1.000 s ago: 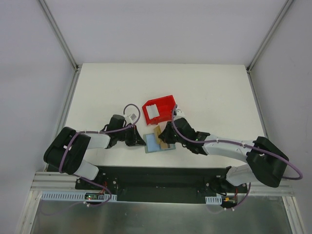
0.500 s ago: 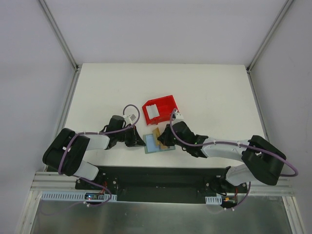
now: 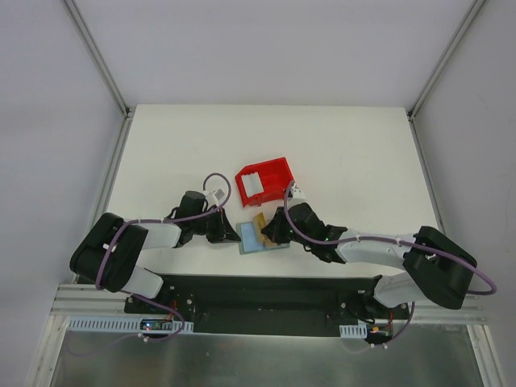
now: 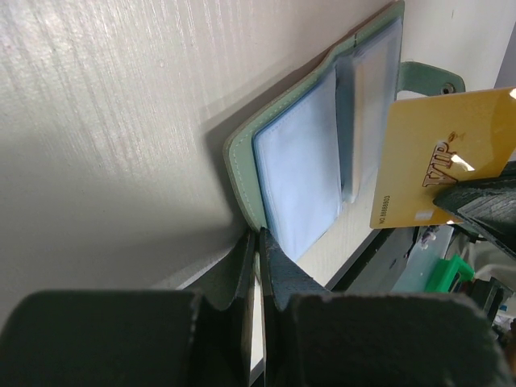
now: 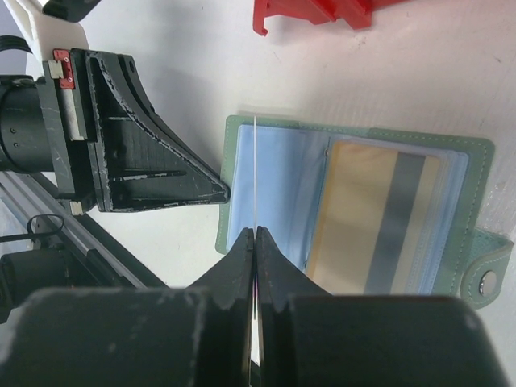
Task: Put the credit cards into the card holder
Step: Insert the credit card into the card holder.
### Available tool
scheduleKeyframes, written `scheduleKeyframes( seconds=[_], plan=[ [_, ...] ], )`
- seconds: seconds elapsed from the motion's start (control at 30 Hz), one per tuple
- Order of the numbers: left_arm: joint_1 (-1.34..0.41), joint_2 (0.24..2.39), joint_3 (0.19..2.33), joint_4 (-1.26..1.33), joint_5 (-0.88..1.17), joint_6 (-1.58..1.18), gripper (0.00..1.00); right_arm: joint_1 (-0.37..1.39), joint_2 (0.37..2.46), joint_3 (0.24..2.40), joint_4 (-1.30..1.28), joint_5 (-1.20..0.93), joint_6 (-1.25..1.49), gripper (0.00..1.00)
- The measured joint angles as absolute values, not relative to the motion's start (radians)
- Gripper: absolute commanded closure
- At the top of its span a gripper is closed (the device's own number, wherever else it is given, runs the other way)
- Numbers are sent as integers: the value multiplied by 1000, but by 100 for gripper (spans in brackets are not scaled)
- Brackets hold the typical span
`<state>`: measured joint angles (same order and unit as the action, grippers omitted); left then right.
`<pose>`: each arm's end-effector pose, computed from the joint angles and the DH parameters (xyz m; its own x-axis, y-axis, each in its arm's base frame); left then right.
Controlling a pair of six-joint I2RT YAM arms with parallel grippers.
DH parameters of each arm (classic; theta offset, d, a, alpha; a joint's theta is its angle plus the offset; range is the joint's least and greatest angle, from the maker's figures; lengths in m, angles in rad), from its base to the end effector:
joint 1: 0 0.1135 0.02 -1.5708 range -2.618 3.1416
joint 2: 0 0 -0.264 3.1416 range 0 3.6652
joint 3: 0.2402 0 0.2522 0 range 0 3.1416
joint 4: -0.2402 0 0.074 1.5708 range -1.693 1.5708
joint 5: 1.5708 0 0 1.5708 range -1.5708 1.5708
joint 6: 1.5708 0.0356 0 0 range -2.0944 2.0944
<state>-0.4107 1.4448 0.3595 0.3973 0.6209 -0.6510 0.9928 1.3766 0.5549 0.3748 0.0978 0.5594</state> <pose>0.2060 -0.1123 0.1214 -0.9096 -0.1415 -0.3907 0.2333 0.6041 -0.7620 0.1551 0.2313 0.1867 -0.6169 0.0209 -0.7867 -0.5404 0.7155 0.4428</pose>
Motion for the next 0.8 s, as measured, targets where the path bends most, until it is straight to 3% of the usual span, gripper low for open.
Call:
scheduleKeyframes(
  seconds=[0.8],
  plan=[
    [-411, 1456, 361, 399, 620, -656, 100, 916, 1420, 436, 534, 38, 648, 100]
  ],
)
